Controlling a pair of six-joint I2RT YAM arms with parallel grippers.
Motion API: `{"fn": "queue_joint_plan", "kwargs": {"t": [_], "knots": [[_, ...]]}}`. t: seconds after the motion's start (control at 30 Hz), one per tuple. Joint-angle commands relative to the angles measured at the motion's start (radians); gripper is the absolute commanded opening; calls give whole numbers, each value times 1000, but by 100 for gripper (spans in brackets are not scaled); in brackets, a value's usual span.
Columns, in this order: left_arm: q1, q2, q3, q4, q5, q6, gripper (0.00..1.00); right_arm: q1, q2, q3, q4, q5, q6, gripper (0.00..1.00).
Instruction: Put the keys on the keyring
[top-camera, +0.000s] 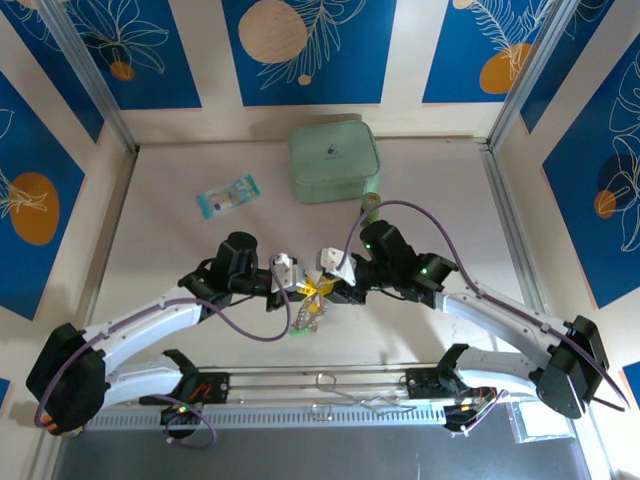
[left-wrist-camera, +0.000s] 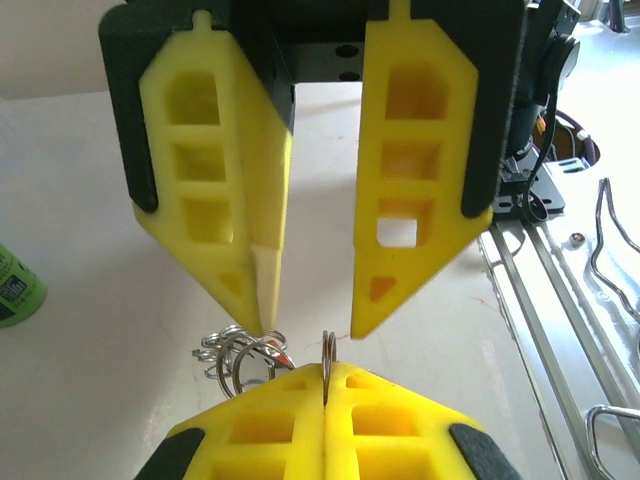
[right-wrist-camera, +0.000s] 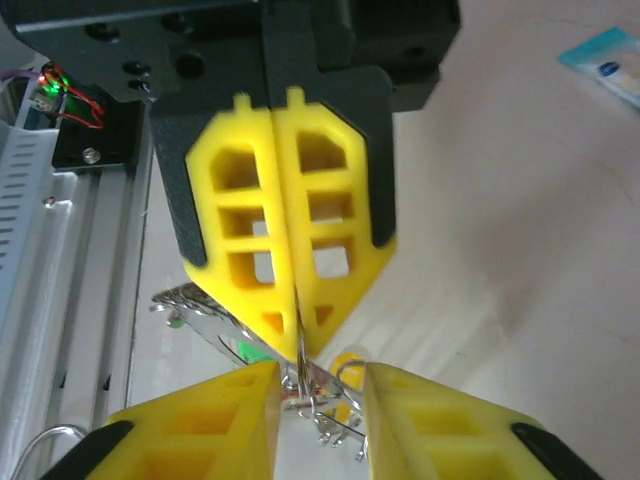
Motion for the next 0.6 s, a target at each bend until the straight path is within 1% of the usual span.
{"fn": "queue_joint_plan", "kwargs": {"t": [0.0, 0.07, 0.23, 0.4, 0.57], "knots": [[-10, -29, -35, 129, 15, -52, 0, -14, -56, -78, 74, -16, 102, 31], [-10, -29, -48, 164, 15, -68, 0, -14, -76, -119, 108, -20, 147, 32], [-10, -29, -57, 190, 11, -81, 0, -6, -81, -193, 188, -22, 218, 33], [-10, -30, -67, 234, 6, -110, 0, 2, -45, -235, 286, -18, 261, 34], [-10, -35, -85, 277, 2, -156, 0, 10, -14, -245, 340, -11, 280, 34]]}}
